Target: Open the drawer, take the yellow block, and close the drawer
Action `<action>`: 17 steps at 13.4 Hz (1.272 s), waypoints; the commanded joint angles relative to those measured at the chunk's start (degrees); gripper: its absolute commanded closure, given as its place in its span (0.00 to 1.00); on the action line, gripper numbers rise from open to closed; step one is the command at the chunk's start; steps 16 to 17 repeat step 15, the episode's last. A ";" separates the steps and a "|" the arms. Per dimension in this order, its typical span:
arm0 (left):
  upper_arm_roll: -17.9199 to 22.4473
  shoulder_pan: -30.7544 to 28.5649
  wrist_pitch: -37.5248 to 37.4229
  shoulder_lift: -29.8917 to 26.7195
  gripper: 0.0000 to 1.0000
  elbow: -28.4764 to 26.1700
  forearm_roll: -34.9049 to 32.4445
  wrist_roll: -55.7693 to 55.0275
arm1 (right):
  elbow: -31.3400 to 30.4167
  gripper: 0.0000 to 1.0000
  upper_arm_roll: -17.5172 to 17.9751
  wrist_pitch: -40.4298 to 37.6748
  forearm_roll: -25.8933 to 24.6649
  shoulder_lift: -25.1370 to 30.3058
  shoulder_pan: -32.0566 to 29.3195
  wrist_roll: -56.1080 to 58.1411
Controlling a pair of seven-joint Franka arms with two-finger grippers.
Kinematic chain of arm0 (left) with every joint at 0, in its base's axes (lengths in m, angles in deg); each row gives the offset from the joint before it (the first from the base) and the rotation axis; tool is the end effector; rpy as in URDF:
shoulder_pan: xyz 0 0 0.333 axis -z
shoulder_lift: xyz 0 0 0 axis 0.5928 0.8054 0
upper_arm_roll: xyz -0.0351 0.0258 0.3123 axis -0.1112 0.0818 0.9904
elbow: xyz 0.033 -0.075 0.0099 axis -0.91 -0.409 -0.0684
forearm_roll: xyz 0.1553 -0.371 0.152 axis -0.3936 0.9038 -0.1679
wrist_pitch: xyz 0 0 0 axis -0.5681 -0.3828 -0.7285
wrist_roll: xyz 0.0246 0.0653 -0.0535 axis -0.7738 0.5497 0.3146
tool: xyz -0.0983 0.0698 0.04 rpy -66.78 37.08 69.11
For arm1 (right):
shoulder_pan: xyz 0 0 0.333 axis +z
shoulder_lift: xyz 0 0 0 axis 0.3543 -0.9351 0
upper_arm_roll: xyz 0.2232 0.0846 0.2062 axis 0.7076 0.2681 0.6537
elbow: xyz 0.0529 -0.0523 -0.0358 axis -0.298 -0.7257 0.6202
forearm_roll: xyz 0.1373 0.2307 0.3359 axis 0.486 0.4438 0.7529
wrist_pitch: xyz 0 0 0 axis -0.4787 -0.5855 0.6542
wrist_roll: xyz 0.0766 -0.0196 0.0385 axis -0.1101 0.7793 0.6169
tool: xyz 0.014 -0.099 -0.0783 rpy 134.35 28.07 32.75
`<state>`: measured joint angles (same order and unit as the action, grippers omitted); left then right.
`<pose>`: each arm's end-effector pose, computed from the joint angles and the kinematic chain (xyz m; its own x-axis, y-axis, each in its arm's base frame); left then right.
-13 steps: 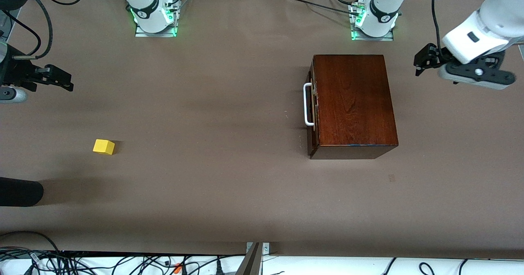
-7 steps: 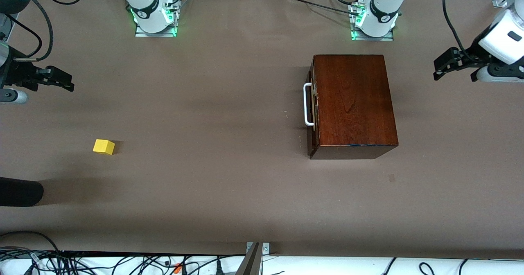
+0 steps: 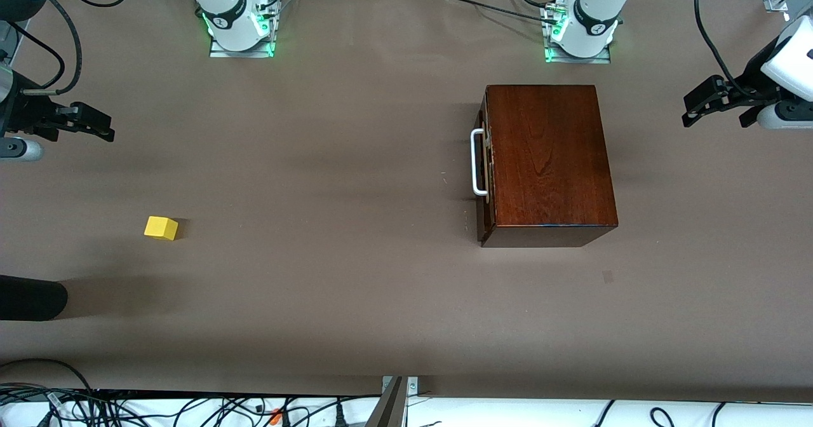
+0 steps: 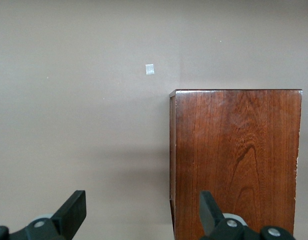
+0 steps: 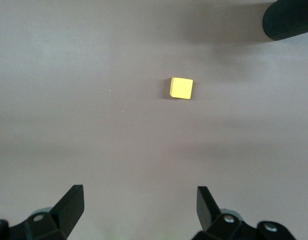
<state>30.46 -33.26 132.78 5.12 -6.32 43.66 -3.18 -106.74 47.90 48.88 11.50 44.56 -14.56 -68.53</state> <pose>0.5785 -0.0232 0.6030 0.9997 0.0228 0.0093 0.0228 -0.9997 0.0011 0.6122 -0.0116 0.5599 0.9968 0.0172 -0.0778 0.0202 -0.9991 0.0384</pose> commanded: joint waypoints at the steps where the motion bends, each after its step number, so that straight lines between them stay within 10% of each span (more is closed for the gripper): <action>1: -0.08 0.07 -1.61 1.59 0.00 2.75 0.36 -0.42 | -0.84 0.00 -0.51 0.30 0.02 1.18 0.75 -0.82; 17: -0.16 0.07 -3.01 1.67 0.00 2.75 0.36 -0.24 | -0.58 0.00 -0.51 0.56 0.02 1.10 0.75 -0.82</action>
